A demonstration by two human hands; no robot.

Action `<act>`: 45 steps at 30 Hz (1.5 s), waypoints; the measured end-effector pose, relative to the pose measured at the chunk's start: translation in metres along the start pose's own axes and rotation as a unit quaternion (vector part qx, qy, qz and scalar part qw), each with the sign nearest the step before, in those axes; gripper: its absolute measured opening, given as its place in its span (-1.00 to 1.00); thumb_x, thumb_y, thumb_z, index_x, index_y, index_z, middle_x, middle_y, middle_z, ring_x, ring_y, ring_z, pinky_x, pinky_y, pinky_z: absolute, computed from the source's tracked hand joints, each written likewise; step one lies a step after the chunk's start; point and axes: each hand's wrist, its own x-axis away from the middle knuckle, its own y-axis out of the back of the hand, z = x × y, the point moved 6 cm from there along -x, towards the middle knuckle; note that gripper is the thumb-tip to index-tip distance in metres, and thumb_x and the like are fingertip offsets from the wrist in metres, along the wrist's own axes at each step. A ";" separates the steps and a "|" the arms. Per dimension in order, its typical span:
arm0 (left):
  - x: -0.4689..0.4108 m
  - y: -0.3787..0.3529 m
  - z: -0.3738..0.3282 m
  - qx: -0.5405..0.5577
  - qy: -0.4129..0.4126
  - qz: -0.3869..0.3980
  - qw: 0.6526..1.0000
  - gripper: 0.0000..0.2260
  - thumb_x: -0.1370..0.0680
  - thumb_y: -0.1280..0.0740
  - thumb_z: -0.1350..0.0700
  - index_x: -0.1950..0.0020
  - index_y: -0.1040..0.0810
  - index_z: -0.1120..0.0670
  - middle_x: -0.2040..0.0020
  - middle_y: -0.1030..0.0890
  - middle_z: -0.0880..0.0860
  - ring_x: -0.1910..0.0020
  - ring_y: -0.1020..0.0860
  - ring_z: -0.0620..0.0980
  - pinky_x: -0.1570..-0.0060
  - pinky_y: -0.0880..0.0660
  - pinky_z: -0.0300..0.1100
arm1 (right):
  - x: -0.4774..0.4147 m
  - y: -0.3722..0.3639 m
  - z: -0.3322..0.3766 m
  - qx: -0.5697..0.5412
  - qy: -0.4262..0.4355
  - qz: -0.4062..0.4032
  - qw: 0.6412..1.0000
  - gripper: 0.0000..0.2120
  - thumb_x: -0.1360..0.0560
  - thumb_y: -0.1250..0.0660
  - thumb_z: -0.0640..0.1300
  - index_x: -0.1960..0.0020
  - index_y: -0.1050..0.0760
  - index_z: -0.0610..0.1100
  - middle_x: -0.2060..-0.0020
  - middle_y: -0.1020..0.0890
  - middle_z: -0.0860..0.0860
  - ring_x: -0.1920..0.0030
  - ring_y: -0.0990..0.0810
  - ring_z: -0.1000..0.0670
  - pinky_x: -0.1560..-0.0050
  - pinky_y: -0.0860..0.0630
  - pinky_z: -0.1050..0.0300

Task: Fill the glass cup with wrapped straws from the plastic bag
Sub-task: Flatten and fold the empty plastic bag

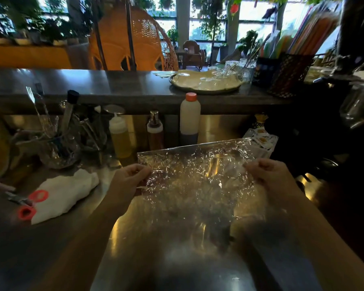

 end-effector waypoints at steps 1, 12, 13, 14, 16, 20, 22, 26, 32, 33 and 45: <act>0.000 -0.001 -0.002 -0.004 -0.005 0.000 1.000 -0.89 -0.50 -0.31 0.17 0.13 -0.58 0.21 0.24 -0.59 0.17 0.24 -0.56 0.14 0.24 -0.54 0.01 | 0.001 0.002 0.001 0.011 0.004 -0.010 1.000 -0.90 -0.32 -0.44 -0.07 0.29 -0.62 -0.10 0.44 -0.65 0.02 0.41 -0.59 0.07 0.37 -0.53 0.22; -0.003 -0.004 -0.007 0.023 -0.001 -0.031 0.999 -0.74 -0.54 -0.27 0.00 0.24 -0.61 0.10 0.41 -0.66 0.02 0.42 -0.62 -0.01 0.29 -0.57 -0.03 | 0.002 0.005 -0.002 -0.009 0.023 -0.092 0.995 -0.89 -0.40 -0.38 -0.25 0.28 -0.60 -0.12 0.43 -0.65 0.01 0.37 -0.61 0.02 0.30 -0.57 0.10; -0.002 -0.005 -0.005 0.027 0.007 -0.020 0.999 -0.75 -0.53 -0.29 -0.01 0.23 -0.62 0.09 0.39 -0.67 0.02 0.40 -0.62 -0.01 0.25 -0.58 0.00 | 0.003 0.006 -0.003 -0.010 0.025 -0.099 0.995 -0.91 -0.40 -0.38 -0.24 0.27 -0.60 -0.13 0.43 -0.65 0.02 0.38 -0.61 0.04 0.33 -0.57 0.15; -0.002 -0.005 -0.004 0.027 0.013 -0.011 0.999 -0.78 -0.51 -0.31 -0.01 0.22 -0.62 0.09 0.37 -0.67 0.02 0.38 -0.63 0.00 0.20 -0.58 0.04 | 0.004 0.006 -0.003 -0.014 0.028 -0.103 0.994 -0.95 -0.38 -0.39 -0.23 0.26 -0.59 -0.15 0.44 -0.65 0.03 0.39 -0.60 0.07 0.36 -0.57 0.21; -0.002 -0.005 -0.003 0.026 0.015 -0.006 1.000 -0.84 -0.49 -0.34 0.04 0.20 -0.61 0.10 0.38 -0.67 0.01 0.38 -0.64 -0.01 0.16 -0.57 0.07 | 0.006 0.005 -0.004 -0.019 0.038 -0.107 0.993 -0.95 -0.33 -0.41 -0.19 0.25 -0.58 -0.18 0.44 -0.65 0.04 0.42 -0.59 0.11 0.41 -0.54 0.28; -0.001 -0.003 -0.008 0.004 -0.010 -0.027 1.000 -0.88 -0.51 -0.32 0.12 0.19 -0.58 0.12 0.40 -0.67 0.00 0.40 -0.64 -0.03 0.34 -0.60 -0.08 | 0.006 0.001 -0.008 -0.037 0.035 -0.086 0.995 -0.97 -0.27 -0.43 -0.18 0.29 -0.60 -0.11 0.41 -0.67 0.00 0.41 -0.62 0.06 0.39 -0.57 0.27; 0.000 -0.003 -0.015 -0.021 -0.042 -0.043 0.998 -0.87 -0.52 -0.31 0.16 0.21 -0.55 0.13 0.46 -0.64 -0.05 0.47 -0.60 -0.10 0.49 -0.58 -0.16 | 0.004 0.001 -0.009 -0.030 0.026 -0.075 0.996 -0.94 -0.25 -0.45 -0.20 0.28 -0.61 -0.12 0.42 -0.68 -0.01 0.42 -0.62 0.06 0.41 -0.56 0.27; 0.002 0.004 -0.037 -0.054 -0.099 -0.051 0.992 -0.90 -0.53 -0.28 0.23 0.17 -0.52 0.19 0.46 -0.64 -0.01 0.54 -0.58 -0.06 0.62 -0.50 -0.23 | 0.003 0.011 -0.003 0.020 0.030 -0.077 0.996 -0.91 -0.30 -0.43 -0.25 0.20 -0.58 -0.16 0.43 -0.67 0.01 0.42 -0.60 0.10 0.44 -0.52 0.31; 0.008 -0.004 -0.089 -0.230 -0.204 0.050 0.950 -0.81 -0.53 -0.26 0.23 0.24 -0.54 0.02 0.39 -0.64 0.02 0.50 -0.58 -0.05 0.55 -0.55 -0.13 | 0.000 0.008 0.049 0.217 0.113 -0.071 0.967 -0.82 -0.37 -0.42 -0.28 0.03 -0.55 -0.20 0.21 -0.59 0.06 0.28 -0.56 0.34 0.27 -0.46 0.51; 0.010 -0.008 -0.098 -0.268 -0.224 0.060 0.935 -0.80 -0.53 -0.27 0.21 0.25 -0.54 -0.03 0.38 -0.64 0.00 0.47 -0.59 -0.07 0.49 -0.56 -0.14 | -0.001 -0.003 0.058 0.235 0.113 -0.029 0.965 -0.78 -0.36 -0.43 -0.25 0.00 -0.54 -0.15 0.16 -0.60 0.06 0.22 -0.57 0.31 0.22 -0.48 0.47; 0.026 -0.045 -0.134 -0.444 -0.312 0.113 0.832 -0.88 -0.51 -0.28 0.11 0.19 -0.52 -0.09 0.29 -0.59 -0.04 0.31 -0.57 -0.10 0.27 -0.45 -0.29 | -0.008 -0.091 0.054 0.273 0.030 0.246 0.930 -0.91 -0.41 -0.40 -0.20 0.08 -0.58 -0.11 0.19 -0.69 -0.07 0.14 -0.68 0.01 -0.04 -0.59 -0.05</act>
